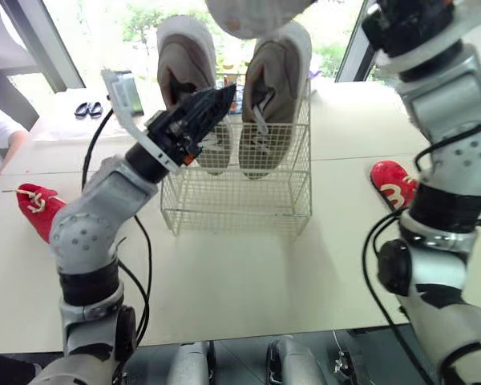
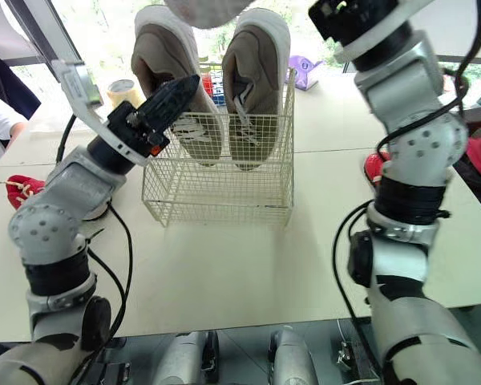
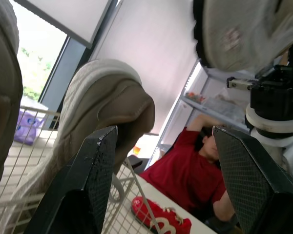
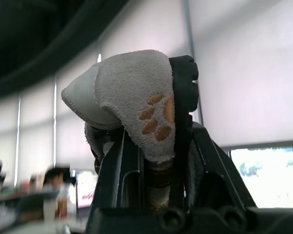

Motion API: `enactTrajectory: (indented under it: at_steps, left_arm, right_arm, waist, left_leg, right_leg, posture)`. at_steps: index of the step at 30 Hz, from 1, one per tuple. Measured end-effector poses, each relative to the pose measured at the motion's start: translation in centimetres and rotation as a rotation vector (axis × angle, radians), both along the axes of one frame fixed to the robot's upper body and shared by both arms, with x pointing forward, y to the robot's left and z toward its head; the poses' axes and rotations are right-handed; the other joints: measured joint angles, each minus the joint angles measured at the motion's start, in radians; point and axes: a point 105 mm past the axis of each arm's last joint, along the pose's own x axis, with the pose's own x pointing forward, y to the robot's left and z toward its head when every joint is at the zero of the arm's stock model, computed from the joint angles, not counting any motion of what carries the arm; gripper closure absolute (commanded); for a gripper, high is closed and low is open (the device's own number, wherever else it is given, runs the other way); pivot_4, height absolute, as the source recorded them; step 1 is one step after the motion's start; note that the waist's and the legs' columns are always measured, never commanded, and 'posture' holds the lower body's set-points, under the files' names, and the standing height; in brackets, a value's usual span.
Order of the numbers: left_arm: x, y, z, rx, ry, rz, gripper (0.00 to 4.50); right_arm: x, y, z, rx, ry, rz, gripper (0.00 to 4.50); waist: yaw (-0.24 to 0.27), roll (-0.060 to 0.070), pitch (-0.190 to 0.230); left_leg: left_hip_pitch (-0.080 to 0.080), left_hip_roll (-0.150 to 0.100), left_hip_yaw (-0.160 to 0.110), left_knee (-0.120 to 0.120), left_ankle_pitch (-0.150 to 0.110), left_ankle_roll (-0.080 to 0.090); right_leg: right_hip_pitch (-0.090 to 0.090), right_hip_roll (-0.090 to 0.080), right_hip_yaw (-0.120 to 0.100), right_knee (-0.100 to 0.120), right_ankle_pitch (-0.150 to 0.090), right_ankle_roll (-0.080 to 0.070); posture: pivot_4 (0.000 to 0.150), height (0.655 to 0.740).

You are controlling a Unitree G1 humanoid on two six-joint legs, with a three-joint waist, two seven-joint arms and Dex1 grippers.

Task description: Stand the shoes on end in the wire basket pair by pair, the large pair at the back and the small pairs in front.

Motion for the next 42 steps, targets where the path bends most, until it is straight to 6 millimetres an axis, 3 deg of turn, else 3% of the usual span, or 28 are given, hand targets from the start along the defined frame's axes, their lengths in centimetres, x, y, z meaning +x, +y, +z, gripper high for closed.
enactTrajectory:
  at_steps: [5,9,21,25,33,42]
  left_arm:
    - [-1.7,2.0,-5.2,0.265,0.129,0.090,1.35]
    - [-3.1,2.0,-6.9,0.343,0.154,0.077,1.35]
    - [-3.6,1.9,-8.3,0.365,0.176,0.065,1.35]
    - [-3.1,2.2,-8.0,0.360,0.165,0.078,1.35]
    - [-3.1,1.7,-8.3,0.363,0.172,0.051,1.27]
    - [-2.5,3.1,-9.1,0.446,0.240,0.086,1.27]
  right_arm:
    - [1.4,-2.0,-3.7,-0.343,0.019,-0.050,3.77]
    - [2.8,-1.6,-7.1,-0.506,0.055,-0.019,3.77]
    - [6.0,-0.1,-12.8,-0.694,0.069,-0.021,3.77]
    - [6.6,0.0,-13.7,-0.715,0.075,-0.023,3.77]
    - [7.3,-0.9,-13.8,-0.684,0.089,-0.063,0.05]
    - [6.2,-3.3,-13.6,-0.681,0.117,-0.168,0.05]
  waist:
    - [-0.012,0.000,0.000]
    - [-0.019,0.000,0.000]
    - [-0.017,0.000,0.000]
    - [-0.016,0.000,0.000]
    - [-0.017,0.000,0.000]
    - [-0.016,0.000,0.000]
  left_leg:
    - [0.002,0.000,0.001,-0.003,0.000,0.000]
    - [0.002,0.000,0.001,-0.004,0.000,-0.001]
    - [0.001,0.000,0.001,-0.004,0.004,-0.007]
    - [0.001,0.000,0.001,-0.004,0.005,-0.008]
    - [0.002,0.000,0.001,-0.004,0.005,-0.008]
    - [0.002,0.000,0.001,-0.004,0.005,-0.008]
  right_leg:
    - [0.000,0.000,0.000,-0.001,0.000,0.000]
    - [0.000,0.000,0.000,-0.001,0.000,-0.001]
    - [-0.001,0.000,0.000,-0.001,0.000,-0.001]
    - [-0.001,0.000,0.000,-0.001,0.000,-0.001]
    - [-0.001,0.000,0.000,-0.001,0.000,-0.001]
    - [-0.001,0.000,0.000,-0.001,0.000,-0.001]
  posture:
    - [0.150,0.6938]
    - [0.150,0.6938]
    - [0.150,0.6938]
    - [0.150,0.6938]
    - [0.150,0.6938]
    - [0.150,0.6938]
